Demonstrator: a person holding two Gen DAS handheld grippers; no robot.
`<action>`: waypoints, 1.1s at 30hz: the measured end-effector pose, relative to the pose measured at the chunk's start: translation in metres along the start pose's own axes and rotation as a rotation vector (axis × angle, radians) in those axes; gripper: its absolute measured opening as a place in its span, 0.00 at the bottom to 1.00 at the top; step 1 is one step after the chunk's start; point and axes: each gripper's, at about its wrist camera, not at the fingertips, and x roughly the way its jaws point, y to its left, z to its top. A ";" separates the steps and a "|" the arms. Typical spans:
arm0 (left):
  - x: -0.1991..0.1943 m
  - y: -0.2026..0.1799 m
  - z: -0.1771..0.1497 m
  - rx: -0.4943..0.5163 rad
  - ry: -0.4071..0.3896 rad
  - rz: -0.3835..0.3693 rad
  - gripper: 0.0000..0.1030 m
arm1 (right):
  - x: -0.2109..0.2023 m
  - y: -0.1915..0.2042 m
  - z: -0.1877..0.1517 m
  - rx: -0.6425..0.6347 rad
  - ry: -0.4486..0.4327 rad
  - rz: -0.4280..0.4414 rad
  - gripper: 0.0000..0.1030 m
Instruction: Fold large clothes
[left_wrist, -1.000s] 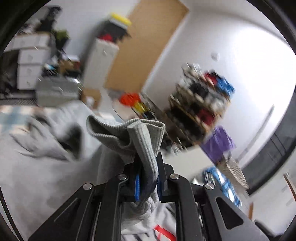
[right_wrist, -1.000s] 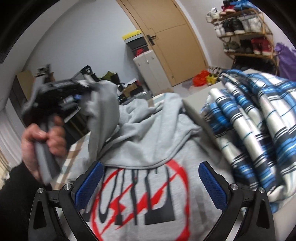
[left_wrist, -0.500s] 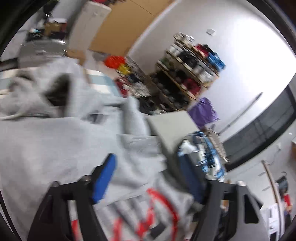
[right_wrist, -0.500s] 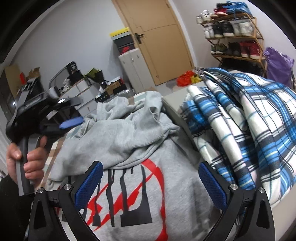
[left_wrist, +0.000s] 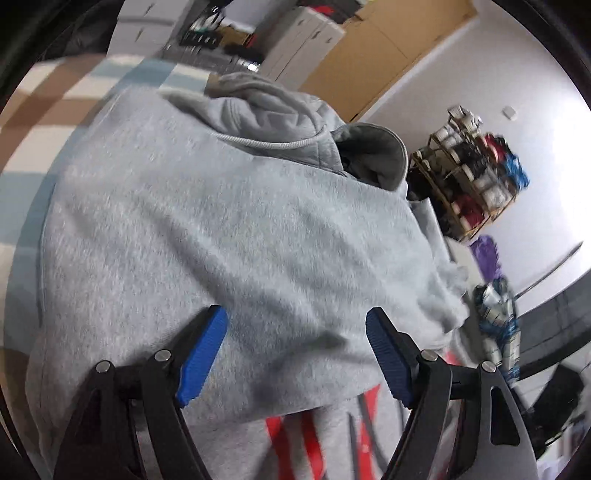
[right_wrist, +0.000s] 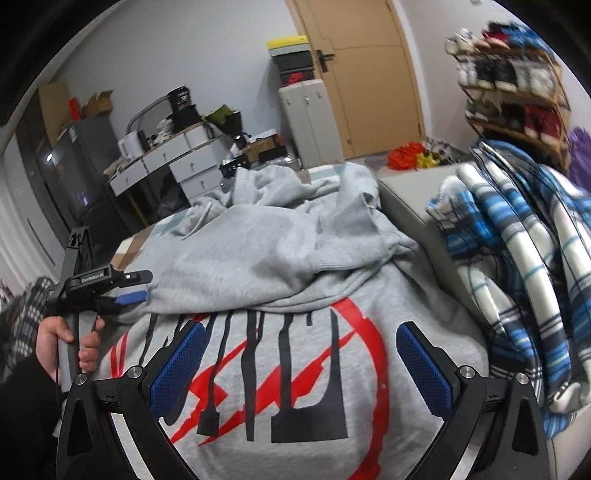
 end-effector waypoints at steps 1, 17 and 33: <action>0.000 -0.010 -0.004 0.034 -0.002 0.043 0.71 | 0.001 0.004 0.000 -0.021 -0.005 -0.006 1.00; -0.137 -0.135 -0.099 0.308 -0.378 0.507 0.85 | -0.007 0.035 -0.003 -0.094 -0.079 0.045 1.00; -0.126 -0.123 -0.086 0.398 -0.448 0.501 0.85 | -0.012 0.071 0.004 -0.093 -0.120 0.084 1.00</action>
